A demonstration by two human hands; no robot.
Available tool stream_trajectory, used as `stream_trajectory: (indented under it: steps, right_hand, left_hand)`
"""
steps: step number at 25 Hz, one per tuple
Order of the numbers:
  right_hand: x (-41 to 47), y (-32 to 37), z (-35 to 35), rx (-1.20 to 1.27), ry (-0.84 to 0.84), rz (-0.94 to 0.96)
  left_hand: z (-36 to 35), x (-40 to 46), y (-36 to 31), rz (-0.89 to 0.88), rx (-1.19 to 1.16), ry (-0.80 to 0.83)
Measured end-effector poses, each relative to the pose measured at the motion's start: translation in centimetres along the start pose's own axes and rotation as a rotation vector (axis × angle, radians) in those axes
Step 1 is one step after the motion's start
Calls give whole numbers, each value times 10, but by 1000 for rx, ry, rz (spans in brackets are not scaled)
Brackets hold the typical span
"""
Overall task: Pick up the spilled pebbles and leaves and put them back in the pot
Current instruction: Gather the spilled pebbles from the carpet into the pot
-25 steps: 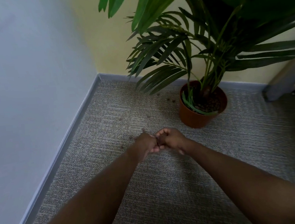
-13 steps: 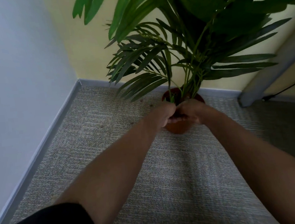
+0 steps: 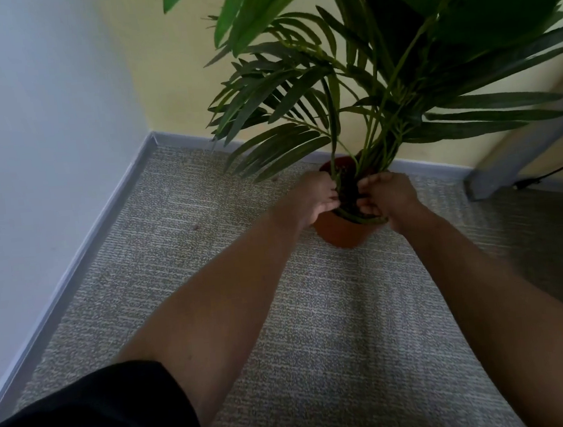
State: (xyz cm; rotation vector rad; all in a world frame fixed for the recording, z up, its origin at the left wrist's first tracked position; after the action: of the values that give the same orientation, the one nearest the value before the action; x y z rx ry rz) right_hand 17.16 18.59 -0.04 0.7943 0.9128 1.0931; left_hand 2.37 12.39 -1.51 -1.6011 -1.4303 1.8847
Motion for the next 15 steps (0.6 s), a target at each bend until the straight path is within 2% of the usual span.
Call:
stream_trajectory:
  steps: [3, 6, 11, 15]
  right_hand:
    - [-28, 8, -13, 77, 14, 157]
    - [-57, -6, -56, 9, 191, 240]
    - [-88, -68, -128, -228, 403, 117]
    - [-118, -96, -159, -495, 510, 321]
  left_hand:
    - [43, -5, -2, -145, 118, -99]
    - [99, -7, 21, -235, 333, -173]
    - [199, -13, 93, -412, 1142, -235]
    - [222, -24, 138, -484, 1251, -155]
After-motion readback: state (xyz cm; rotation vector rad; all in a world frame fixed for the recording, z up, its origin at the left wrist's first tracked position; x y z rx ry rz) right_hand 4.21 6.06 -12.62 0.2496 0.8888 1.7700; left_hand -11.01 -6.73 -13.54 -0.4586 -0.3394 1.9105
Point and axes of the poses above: each hand's wrist, its own x-axis towards the middle knuckle, its own z-axis out of the back of the hand, y = z × x, the point moved 9 cm from there along x, towards the middle knuckle, and after that the axes turned 14 degrees about -y, right-handed, at the moved point
